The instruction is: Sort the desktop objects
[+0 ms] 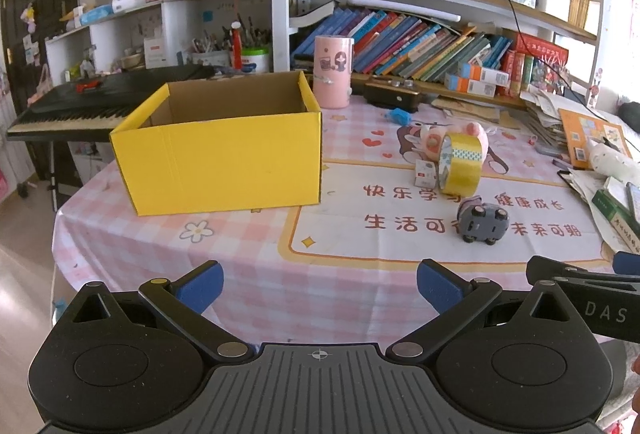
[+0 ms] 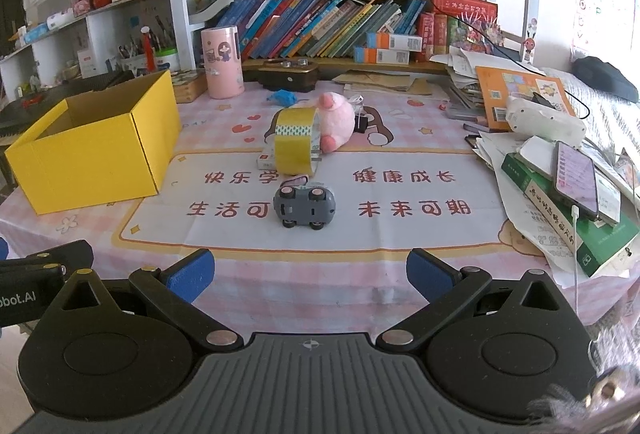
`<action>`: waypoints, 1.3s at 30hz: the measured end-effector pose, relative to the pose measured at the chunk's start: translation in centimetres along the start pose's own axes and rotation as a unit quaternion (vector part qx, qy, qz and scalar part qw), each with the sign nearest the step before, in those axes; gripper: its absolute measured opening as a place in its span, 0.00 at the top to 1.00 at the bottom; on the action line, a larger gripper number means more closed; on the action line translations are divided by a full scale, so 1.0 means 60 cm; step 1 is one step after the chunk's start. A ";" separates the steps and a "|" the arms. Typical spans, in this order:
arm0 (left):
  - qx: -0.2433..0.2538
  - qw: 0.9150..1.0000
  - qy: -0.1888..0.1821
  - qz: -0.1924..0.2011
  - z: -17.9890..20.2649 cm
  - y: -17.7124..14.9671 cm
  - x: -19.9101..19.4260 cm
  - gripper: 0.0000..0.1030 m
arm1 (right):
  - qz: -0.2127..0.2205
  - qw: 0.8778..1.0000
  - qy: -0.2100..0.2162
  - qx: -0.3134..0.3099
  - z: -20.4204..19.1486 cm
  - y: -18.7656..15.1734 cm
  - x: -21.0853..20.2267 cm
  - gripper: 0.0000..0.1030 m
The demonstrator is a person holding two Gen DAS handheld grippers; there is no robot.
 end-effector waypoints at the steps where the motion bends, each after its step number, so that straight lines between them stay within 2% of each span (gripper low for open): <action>1: 0.000 1.000 0.000 0.000 0.000 0.000 0.000 0.00 | 0.000 1.000 0.000 0.000 0.001 0.001 0.000 0.00; 17: -0.002 1.000 0.012 -0.001 0.000 0.018 0.020 0.00 | -0.014 1.000 0.014 -0.010 -0.001 0.024 0.027 0.02; 25: -0.003 1.000 0.003 -0.003 0.013 0.031 0.038 0.00 | -0.023 0.999 0.023 -0.014 0.004 0.038 0.053 0.02; 28: -0.011 1.000 -0.008 0.001 0.017 0.039 0.045 0.00 | -0.029 0.999 0.029 -0.017 0.005 0.045 0.065 0.04; 39: -0.027 1.000 0.005 -0.015 0.038 0.055 0.084 0.00 | -0.069 0.996 0.043 -0.035 0.018 0.063 0.129 0.11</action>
Point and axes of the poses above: each gripper's, at about its wrist camera, not at the fingertips, and x roughly the way its jaws point, z to its right, y to its top, the point moved 10 cm from there along x, roughly the way its jaws point, and after that the axes turned 4 degrees about -z, right-handed, at the moved point
